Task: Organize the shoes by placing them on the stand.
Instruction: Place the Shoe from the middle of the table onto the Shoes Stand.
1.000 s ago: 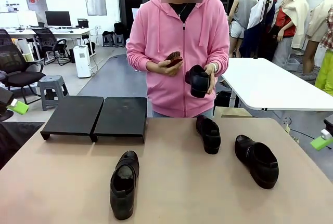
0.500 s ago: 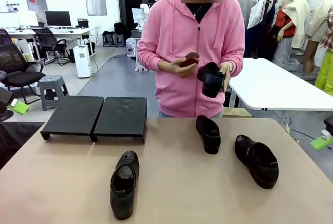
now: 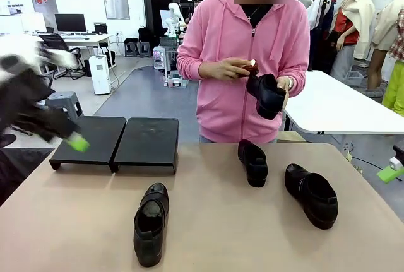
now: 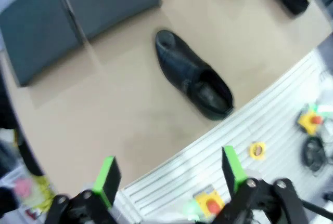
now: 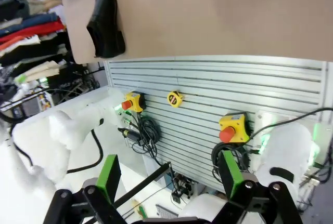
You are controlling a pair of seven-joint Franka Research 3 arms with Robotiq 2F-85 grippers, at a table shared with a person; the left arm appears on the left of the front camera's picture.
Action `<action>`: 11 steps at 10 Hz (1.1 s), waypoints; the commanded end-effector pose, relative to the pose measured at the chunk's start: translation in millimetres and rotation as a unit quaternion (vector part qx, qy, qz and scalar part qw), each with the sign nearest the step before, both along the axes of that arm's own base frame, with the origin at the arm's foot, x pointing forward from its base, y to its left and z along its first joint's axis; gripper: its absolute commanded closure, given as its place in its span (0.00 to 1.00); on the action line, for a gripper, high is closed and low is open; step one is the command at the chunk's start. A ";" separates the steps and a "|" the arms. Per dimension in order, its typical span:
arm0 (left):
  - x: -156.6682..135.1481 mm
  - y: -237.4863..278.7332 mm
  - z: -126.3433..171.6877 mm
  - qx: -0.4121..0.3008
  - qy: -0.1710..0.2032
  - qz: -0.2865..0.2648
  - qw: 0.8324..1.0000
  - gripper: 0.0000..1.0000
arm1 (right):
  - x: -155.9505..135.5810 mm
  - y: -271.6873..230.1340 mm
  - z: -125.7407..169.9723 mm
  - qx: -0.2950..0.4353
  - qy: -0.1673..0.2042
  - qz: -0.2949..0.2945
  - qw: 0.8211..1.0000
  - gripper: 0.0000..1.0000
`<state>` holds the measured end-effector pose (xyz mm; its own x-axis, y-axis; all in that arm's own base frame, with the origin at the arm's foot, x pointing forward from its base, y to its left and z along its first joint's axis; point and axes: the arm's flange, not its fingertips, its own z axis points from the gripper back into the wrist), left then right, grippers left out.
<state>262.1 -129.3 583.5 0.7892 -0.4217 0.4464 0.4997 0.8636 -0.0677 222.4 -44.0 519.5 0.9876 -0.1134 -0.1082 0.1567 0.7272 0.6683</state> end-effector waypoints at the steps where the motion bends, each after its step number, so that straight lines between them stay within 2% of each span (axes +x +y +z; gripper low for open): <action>1: 23.6 -102.7 -24.0 0.074 0.059 -0.035 0.995 0.00 | -1.7 -1.5 3.3 0.005 -0.002 0.004 1.000 0.00; 2: 25.5 -120.2 -34.9 0.080 0.078 -0.011 0.994 0.00 | -1.7 -1.5 3.3 0.005 -0.002 0.004 1.000 0.00; 3: 27.1 -147.1 -51.5 0.030 0.085 0.109 0.990 0.00 | -1.7 -1.5 3.3 0.005 -0.002 0.004 1.000 0.00; 4: 33.6 -155.8 -64.8 0.009 0.106 0.218 0.970 0.00 | -1.7 -1.5 3.3 0.005 -0.002 0.004 1.000 0.00; 5: 35.3 -156.4 -72.1 -0.004 0.134 0.267 0.954 0.00 | -1.7 -1.5 3.3 0.005 -0.002 0.004 1.000 0.00; 6: 35.7 -160.3 -77.3 -0.008 0.132 0.311 0.941 0.00 | -1.7 -1.5 3.3 0.005 -0.002 0.004 1.000 0.00; 7: 33.7 -157.3 -66.5 -0.022 0.170 0.229 0.958 0.00 | -1.7 -1.5 3.3 0.005 -0.002 0.004 1.000 0.00; 8: 42.5 -151.2 -81.7 0.009 0.140 0.244 0.960 0.00 | -1.7 -1.5 3.3 0.005 -0.002 0.004 1.000 0.00; 10: 42.5 -151.2 -81.7 0.009 0.140 0.244 0.960 0.00 | -1.7 -1.5 3.3 0.005 -0.002 0.004 1.000 0.00; 11: 41.8 -152.0 -79.9 0.000 0.151 0.258 0.954 0.00 | -1.7 -1.5 3.3 0.005 -0.002 0.004 1.000 0.00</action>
<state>303.1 -282.6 502.5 0.9849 0.0468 0.1665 -0.0244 0.9906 -0.1345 222.2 -43.9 519.6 0.9875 -0.1137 -0.1093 0.1576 0.7279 0.6673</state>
